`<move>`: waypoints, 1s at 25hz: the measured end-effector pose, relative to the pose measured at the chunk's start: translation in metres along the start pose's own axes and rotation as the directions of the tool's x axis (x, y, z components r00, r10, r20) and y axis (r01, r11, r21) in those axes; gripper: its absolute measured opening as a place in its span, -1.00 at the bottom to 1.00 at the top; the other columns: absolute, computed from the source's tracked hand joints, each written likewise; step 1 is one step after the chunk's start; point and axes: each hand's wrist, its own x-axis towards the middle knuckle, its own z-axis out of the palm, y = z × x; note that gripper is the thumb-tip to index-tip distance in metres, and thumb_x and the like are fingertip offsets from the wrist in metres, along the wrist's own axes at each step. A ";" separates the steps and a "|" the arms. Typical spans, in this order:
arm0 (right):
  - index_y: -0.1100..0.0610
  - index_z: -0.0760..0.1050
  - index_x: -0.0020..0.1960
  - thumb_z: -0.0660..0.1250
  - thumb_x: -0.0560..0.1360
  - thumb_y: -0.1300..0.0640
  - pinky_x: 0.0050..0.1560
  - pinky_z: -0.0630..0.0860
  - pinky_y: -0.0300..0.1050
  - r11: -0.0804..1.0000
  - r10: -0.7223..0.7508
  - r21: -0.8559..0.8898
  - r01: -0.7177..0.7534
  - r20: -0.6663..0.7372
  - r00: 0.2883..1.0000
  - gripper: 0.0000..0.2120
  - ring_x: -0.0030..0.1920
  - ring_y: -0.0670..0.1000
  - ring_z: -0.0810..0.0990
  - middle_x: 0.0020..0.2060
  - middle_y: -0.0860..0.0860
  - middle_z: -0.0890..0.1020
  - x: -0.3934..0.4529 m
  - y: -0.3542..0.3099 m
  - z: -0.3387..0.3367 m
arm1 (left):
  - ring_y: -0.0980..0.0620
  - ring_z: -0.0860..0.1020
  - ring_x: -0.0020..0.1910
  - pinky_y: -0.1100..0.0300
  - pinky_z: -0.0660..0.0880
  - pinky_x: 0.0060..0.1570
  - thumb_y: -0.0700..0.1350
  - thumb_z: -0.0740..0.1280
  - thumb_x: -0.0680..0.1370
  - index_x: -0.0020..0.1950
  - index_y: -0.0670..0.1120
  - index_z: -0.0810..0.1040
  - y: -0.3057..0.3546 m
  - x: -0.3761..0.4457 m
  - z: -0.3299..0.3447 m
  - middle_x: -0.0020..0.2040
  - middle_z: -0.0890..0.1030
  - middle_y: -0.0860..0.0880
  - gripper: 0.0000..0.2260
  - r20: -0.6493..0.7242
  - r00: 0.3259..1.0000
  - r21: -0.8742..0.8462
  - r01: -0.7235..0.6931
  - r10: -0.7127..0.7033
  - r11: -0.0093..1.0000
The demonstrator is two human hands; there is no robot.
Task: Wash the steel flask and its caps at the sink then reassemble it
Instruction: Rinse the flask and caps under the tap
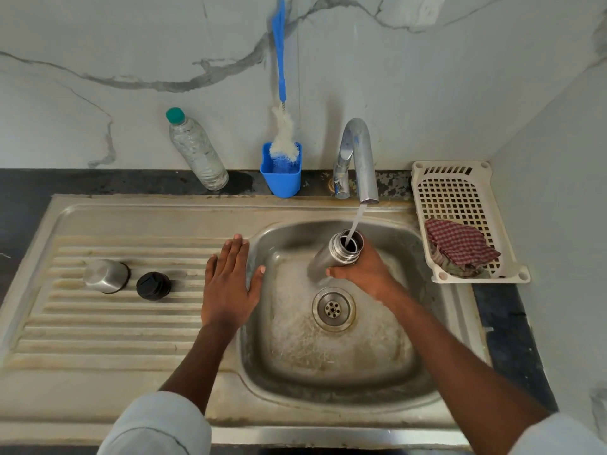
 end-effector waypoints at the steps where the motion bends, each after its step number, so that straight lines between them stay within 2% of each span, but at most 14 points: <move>1: 0.02 0.54 0.24 0.68 0.23 0.32 0.24 0.59 0.04 1.000 -0.004 -0.006 0.004 0.084 0.996 -0.35 0.12 -0.01 0.68 0.06 -0.02 0.72 0.002 -0.001 -0.002 | 0.04 -0.01 0.71 -0.07 -0.01 0.67 0.28 -0.03 0.73 0.72 -0.03 0.08 0.000 0.000 0.000 0.73 0.07 0.01 -0.37 -0.001 1.000 -0.001 -0.001 0.001 1.000; 2: 0.01 0.55 0.23 0.67 0.21 0.33 0.27 0.60 0.09 1.000 -0.007 -0.010 0.008 0.121 0.993 -0.34 0.13 0.01 0.69 0.06 -0.01 0.72 0.005 -0.001 -0.003 | 0.03 -0.01 0.71 -0.07 -0.01 0.67 0.27 -0.02 0.73 0.72 -0.03 0.08 0.001 0.000 -0.001 0.73 0.07 0.00 -0.37 -0.002 1.000 0.000 0.000 0.000 1.000; 3: -0.02 0.55 0.23 0.67 0.20 0.34 0.27 0.60 0.12 1.000 -0.005 -0.007 0.006 0.100 0.995 -0.32 0.13 0.01 0.69 0.07 -0.01 0.72 0.007 -0.002 -0.003 | 0.03 -0.01 0.71 -0.08 0.00 0.67 0.26 -0.01 0.73 0.72 -0.03 0.08 0.000 0.000 -0.001 0.73 0.07 0.00 -0.37 -0.002 1.000 0.002 0.001 -0.001 1.000; 5: 0.00 0.54 0.21 0.66 0.22 0.38 0.23 0.61 0.07 0.999 0.013 0.030 -0.015 0.082 0.997 -0.34 0.09 -0.01 0.69 0.06 0.01 0.72 0.008 -0.005 -0.002 | 0.03 0.00 0.71 -0.09 0.01 0.67 0.26 0.00 0.73 0.72 -0.03 0.09 0.000 0.000 0.000 0.73 0.07 0.00 -0.37 0.002 1.000 0.001 0.000 0.000 1.000; 7: 0.06 0.57 0.21 0.66 0.23 0.36 0.22 0.62 0.05 1.000 0.021 -0.003 -0.021 0.199 0.980 -0.38 0.08 0.00 0.71 0.04 0.02 0.73 0.007 -0.008 0.001 | 0.02 0.01 0.71 -0.10 0.02 0.67 0.26 0.00 0.73 0.72 -0.03 0.10 0.000 0.000 0.000 0.73 0.08 0.00 -0.37 -0.004 1.000 -0.004 -0.003 0.003 1.000; 8: 0.02 0.57 0.22 0.67 0.21 0.33 0.23 0.62 0.07 0.999 0.036 -0.015 -0.033 0.194 0.980 -0.36 0.09 0.01 0.71 0.04 -0.01 0.74 0.007 -0.007 0.002 | 0.02 0.00 0.71 -0.10 0.02 0.67 0.26 0.00 0.73 0.72 -0.03 0.10 0.000 0.000 0.001 0.73 0.08 0.00 -0.37 -0.005 1.000 -0.004 -0.003 0.003 1.000; 10: -0.04 0.54 0.24 0.69 0.18 0.31 0.25 0.60 0.08 0.998 0.051 0.022 -0.052 0.076 0.996 -0.29 0.12 0.00 0.69 0.07 -0.04 0.73 0.006 -0.002 0.001 | 0.03 -0.01 0.71 -0.09 0.01 0.67 0.27 -0.01 0.73 0.72 -0.03 0.08 -0.001 0.001 0.001 0.73 0.07 0.00 -0.37 0.004 1.000 -0.007 -0.002 0.002 1.000; 14: -0.02 0.53 0.28 0.68 0.19 0.35 0.20 0.62 -0.01 0.998 0.059 -0.014 -0.057 0.164 0.985 -0.26 0.15 0.02 0.68 0.08 -0.05 0.72 0.002 -0.003 -0.001 | 0.03 -0.02 0.71 -0.07 -0.02 0.67 0.26 0.01 0.73 0.72 -0.03 0.07 0.000 0.000 0.001 0.73 0.07 0.00 -0.37 -0.002 1.000 0.011 -0.003 0.003 1.000; 15: -0.01 0.53 0.29 0.68 0.20 0.37 0.17 0.62 -0.05 0.997 0.067 0.030 -0.071 0.131 0.989 -0.26 0.17 0.05 0.68 0.09 -0.04 0.72 -0.001 -0.002 -0.002 | 0.03 -0.02 0.71 -0.07 -0.02 0.67 0.26 0.00 0.73 0.72 -0.03 0.07 -0.001 0.000 0.000 0.73 0.06 0.00 -0.37 -0.002 1.000 0.013 -0.008 0.008 1.000; 17: 0.02 0.53 0.31 0.67 0.25 0.33 0.14 0.62 -0.01 0.957 0.146 0.244 -0.158 0.069 0.987 -0.30 0.20 0.10 0.67 0.13 0.00 0.72 -0.007 -0.001 -0.006 | 0.03 -0.02 0.71 -0.07 -0.02 0.67 0.26 0.01 0.73 0.72 -0.02 0.07 -0.001 0.001 0.000 0.73 0.06 0.00 -0.37 0.002 1.000 0.012 -0.005 0.005 1.000; 19: 0.07 0.53 0.32 0.62 0.33 0.17 0.20 0.60 0.17 0.785 0.328 0.522 -0.333 0.106 0.939 -0.41 0.21 0.18 0.65 0.17 0.07 0.70 -0.012 0.003 -0.006 | 0.04 -0.03 0.71 -0.06 -0.03 0.67 0.27 0.02 0.73 0.72 -0.02 0.07 0.000 0.001 0.000 0.73 0.05 0.01 -0.37 0.004 1.000 0.016 -0.006 0.006 1.000; 21: 0.16 0.53 0.32 0.56 0.40 0.04 0.26 0.55 0.28 0.508 0.442 0.722 -0.470 0.250 0.862 -0.46 0.20 0.27 0.63 0.13 0.18 0.68 -0.018 0.010 0.002 | 0.05 -0.05 0.71 -0.06 -0.05 0.67 0.28 0.01 0.73 0.73 -0.02 0.05 -0.001 0.001 0.000 0.73 0.03 0.01 -0.36 0.009 1.000 0.015 -0.002 0.002 1.000; 23: 0.21 0.51 0.33 0.53 0.45 -0.03 0.27 0.55 0.31 0.288 0.462 0.810 -0.511 0.349 0.815 -0.45 0.23 0.30 0.63 0.14 0.24 0.68 -0.022 0.014 0.014 | 0.05 -0.07 0.71 -0.04 -0.07 0.67 0.28 0.00 0.73 0.73 -0.01 0.04 0.001 0.001 0.000 0.73 0.02 0.02 -0.36 0.015 1.000 0.015 0.003 -0.003 1.000; 25: 0.24 0.49 0.32 0.50 0.48 -0.10 0.19 0.61 0.28 0.148 0.462 0.846 -0.513 0.399 0.792 -0.43 0.25 0.31 0.62 0.22 0.29 0.64 -0.022 0.016 0.029 | 0.06 -0.06 0.71 -0.04 -0.07 0.67 0.30 -0.01 0.72 0.73 -0.02 0.05 0.000 0.001 0.001 0.73 0.03 0.02 -0.35 0.009 1.000 0.006 0.006 -0.006 1.000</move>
